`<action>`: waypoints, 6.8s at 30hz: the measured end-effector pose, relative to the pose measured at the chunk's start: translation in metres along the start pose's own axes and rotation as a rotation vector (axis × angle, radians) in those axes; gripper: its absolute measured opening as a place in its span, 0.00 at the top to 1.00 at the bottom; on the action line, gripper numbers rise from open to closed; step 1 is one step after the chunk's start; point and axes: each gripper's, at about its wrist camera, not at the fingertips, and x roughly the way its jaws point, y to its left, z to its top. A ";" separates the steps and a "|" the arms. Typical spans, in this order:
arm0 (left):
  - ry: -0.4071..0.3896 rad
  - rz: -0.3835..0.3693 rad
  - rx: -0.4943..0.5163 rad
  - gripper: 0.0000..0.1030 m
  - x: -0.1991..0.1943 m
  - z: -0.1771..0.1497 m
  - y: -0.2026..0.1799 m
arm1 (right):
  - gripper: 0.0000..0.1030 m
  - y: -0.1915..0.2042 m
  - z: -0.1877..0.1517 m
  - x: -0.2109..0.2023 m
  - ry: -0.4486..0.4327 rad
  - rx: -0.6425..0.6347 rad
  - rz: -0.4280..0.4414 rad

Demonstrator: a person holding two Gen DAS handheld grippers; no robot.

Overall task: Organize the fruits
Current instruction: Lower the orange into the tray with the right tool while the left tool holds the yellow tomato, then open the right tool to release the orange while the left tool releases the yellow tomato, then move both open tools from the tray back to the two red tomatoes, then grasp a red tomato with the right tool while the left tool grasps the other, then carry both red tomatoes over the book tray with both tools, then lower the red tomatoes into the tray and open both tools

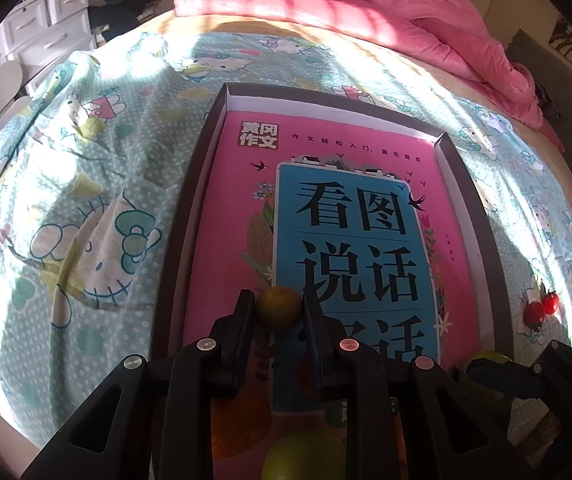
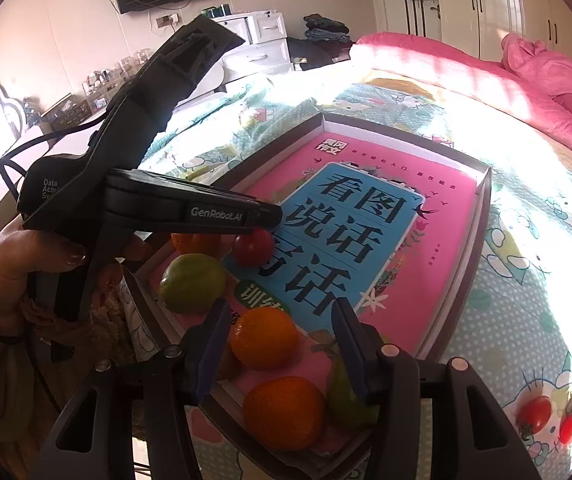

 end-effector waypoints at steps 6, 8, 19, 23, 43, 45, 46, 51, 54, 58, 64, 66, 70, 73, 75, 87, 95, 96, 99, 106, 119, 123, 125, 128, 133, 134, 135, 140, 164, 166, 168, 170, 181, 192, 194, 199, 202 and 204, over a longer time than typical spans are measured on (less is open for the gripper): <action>0.003 0.002 0.000 0.76 -0.001 -0.001 0.000 | 0.49 -0.006 -0.001 -0.005 -0.013 0.000 -0.028; 0.004 0.003 0.000 0.76 -0.002 -0.001 0.000 | 0.49 -0.008 -0.001 -0.006 -0.019 0.001 -0.037; -0.016 -0.006 0.014 0.65 -0.009 -0.001 -0.003 | 0.45 -0.012 -0.004 -0.013 -0.034 0.005 -0.067; -0.019 -0.005 0.004 0.59 -0.011 0.000 -0.001 | 0.45 -0.014 -0.005 -0.016 -0.041 0.008 -0.077; -0.140 -0.040 0.023 0.28 -0.039 0.006 -0.012 | 0.40 -0.028 -0.007 -0.038 -0.091 0.005 -0.134; -0.150 -0.051 0.036 0.28 -0.043 0.005 -0.019 | 0.40 -0.033 -0.008 -0.043 -0.099 0.013 -0.140; -0.157 -0.057 0.043 0.28 -0.045 0.005 -0.023 | 0.40 -0.035 -0.008 -0.046 -0.104 0.018 -0.143; -0.165 -0.078 0.082 0.27 -0.051 0.001 -0.043 | 0.37 -0.044 -0.009 -0.060 -0.136 0.038 -0.156; -0.158 -0.083 0.113 0.27 -0.052 -0.003 -0.056 | 0.34 -0.051 -0.011 -0.068 -0.149 0.045 -0.171; -0.155 -0.099 0.145 0.27 -0.056 -0.009 -0.072 | 0.34 -0.063 -0.017 -0.078 -0.155 0.070 -0.196; -0.153 -0.130 0.195 0.27 -0.062 -0.017 -0.100 | 0.34 -0.089 -0.032 -0.098 -0.171 0.130 -0.249; -0.152 -0.140 0.218 0.27 -0.063 -0.020 -0.110 | 0.34 -0.099 -0.038 -0.106 -0.174 0.154 -0.274; -0.141 -0.165 0.246 0.27 -0.062 -0.027 -0.126 | 0.34 -0.119 -0.052 -0.121 -0.179 0.207 -0.324; -0.130 -0.204 0.256 0.27 -0.060 -0.033 -0.138 | 0.34 -0.132 -0.062 -0.131 -0.178 0.246 -0.351; -0.121 -0.220 0.283 0.27 -0.058 -0.037 -0.149 | 0.34 -0.139 -0.069 -0.137 -0.175 0.266 -0.363; -0.066 -0.297 0.391 0.27 -0.040 -0.049 -0.202 | 0.34 -0.166 -0.096 -0.135 -0.085 0.365 -0.424; -0.023 -0.341 0.430 0.27 -0.017 -0.046 -0.227 | 0.36 -0.193 -0.109 -0.121 -0.026 0.472 -0.385; -0.016 -0.346 0.433 0.27 -0.015 -0.046 -0.229 | 0.37 -0.194 -0.110 -0.119 -0.019 0.475 -0.383; 0.011 -0.347 0.448 0.27 -0.005 -0.047 -0.234 | 0.43 -0.195 -0.109 -0.115 -0.005 0.463 -0.376; 0.052 -0.370 0.462 0.31 0.008 -0.043 -0.241 | 0.57 -0.199 -0.102 -0.102 0.029 0.406 -0.385; 0.084 -0.388 0.483 0.49 0.023 -0.043 -0.251 | 0.71 -0.200 -0.095 -0.091 0.051 0.391 -0.357; 0.095 -0.394 0.487 0.51 0.027 -0.044 -0.256 | 0.71 -0.203 -0.095 -0.098 0.028 0.421 -0.365; 0.094 -0.396 0.497 0.51 0.028 -0.044 -0.258 | 0.71 -0.206 -0.096 -0.103 0.015 0.445 -0.360; 0.096 -0.402 0.499 0.54 0.029 -0.044 -0.261 | 0.71 -0.209 -0.098 -0.108 -0.002 0.471 -0.360; 0.093 -0.398 0.512 0.63 0.031 -0.045 -0.267 | 0.71 -0.212 -0.098 -0.113 -0.017 0.497 -0.365; 0.094 -0.396 0.518 0.65 0.032 -0.045 -0.268 | 0.71 -0.212 -0.098 -0.114 -0.018 0.499 -0.366; 0.094 -0.393 0.522 0.69 0.033 -0.046 -0.268 | 0.71 -0.212 -0.098 -0.115 -0.020 0.501 -0.369; 0.094 -0.401 0.508 0.71 0.032 -0.044 -0.265 | 0.71 -0.212 -0.098 -0.120 -0.037 0.504 -0.374; -0.128 -0.227 0.296 0.71 -0.064 -0.013 -0.139 | 0.71 -0.127 -0.037 -0.123 -0.190 0.307 -0.202; -0.132 -0.206 0.273 0.71 -0.067 -0.013 -0.125 | 0.71 -0.115 -0.030 -0.118 -0.193 0.272 -0.188; -0.134 -0.185 0.248 0.71 -0.070 -0.014 -0.111 | 0.71 -0.104 -0.024 -0.114 -0.197 0.241 -0.178; -0.136 -0.165 0.227 0.71 -0.073 -0.014 -0.098 | 0.71 -0.094 -0.019 -0.109 -0.197 0.218 -0.157; -0.115 -0.106 0.124 0.71 -0.074 -0.020 -0.043 | 0.71 -0.046 -0.004 -0.084 -0.187 0.094 -0.077; -0.055 -0.090 0.090 0.71 -0.051 -0.026 -0.022 | 0.71 -0.011 -0.009 -0.063 -0.119 -0.012 -0.010; -0.051 -0.096 0.091 0.71 -0.050 -0.027 -0.022 | 0.71 -0.007 -0.010 -0.060 -0.107 -0.025 0.002; -0.032 -0.096 0.104 0.71 -0.043 -0.030 -0.024 | 0.71 0.008 -0.013 -0.050 -0.075 -0.060 0.010; -0.039 -0.086 0.119 0.71 -0.043 -0.030 -0.026 | 0.71 0.016 -0.015 -0.044 -0.060 -0.086 0.024; -0.042 -0.084 0.124 0.71 -0.042 -0.030 -0.026 | 0.71 0.022 -0.016 -0.039 -0.049 -0.107 0.027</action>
